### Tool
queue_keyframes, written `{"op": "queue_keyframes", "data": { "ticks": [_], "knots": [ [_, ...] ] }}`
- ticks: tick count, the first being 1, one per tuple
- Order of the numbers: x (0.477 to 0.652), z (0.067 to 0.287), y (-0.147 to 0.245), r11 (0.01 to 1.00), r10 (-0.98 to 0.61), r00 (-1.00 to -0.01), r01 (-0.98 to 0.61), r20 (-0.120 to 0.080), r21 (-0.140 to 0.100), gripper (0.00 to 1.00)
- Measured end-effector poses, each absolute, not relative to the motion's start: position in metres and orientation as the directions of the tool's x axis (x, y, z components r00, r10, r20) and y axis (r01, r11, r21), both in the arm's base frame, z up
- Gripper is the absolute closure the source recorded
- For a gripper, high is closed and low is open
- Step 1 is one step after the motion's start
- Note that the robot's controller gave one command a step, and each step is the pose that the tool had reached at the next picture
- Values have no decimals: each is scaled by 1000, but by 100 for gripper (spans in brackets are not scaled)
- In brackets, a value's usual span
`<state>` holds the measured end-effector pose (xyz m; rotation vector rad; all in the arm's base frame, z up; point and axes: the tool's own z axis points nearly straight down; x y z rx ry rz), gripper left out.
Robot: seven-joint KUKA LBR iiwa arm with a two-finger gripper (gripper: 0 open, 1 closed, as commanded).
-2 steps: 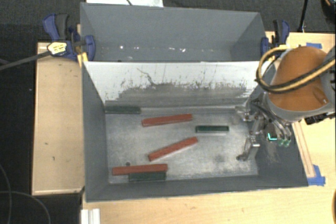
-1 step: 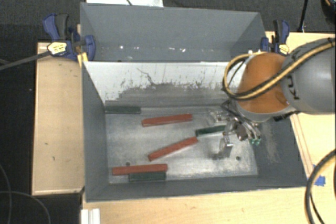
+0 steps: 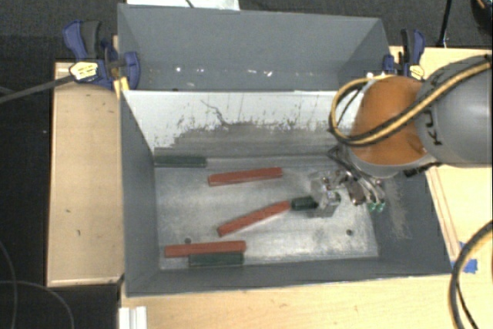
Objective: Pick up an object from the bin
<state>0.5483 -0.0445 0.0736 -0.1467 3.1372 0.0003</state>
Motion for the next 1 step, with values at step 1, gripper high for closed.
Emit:
{"op": "queue_keyframes", "data": {
  "ticks": [1],
  "knots": [
    [551,212,-42,984,-178,-984,-178,-11,-3,100]
  ]
}}
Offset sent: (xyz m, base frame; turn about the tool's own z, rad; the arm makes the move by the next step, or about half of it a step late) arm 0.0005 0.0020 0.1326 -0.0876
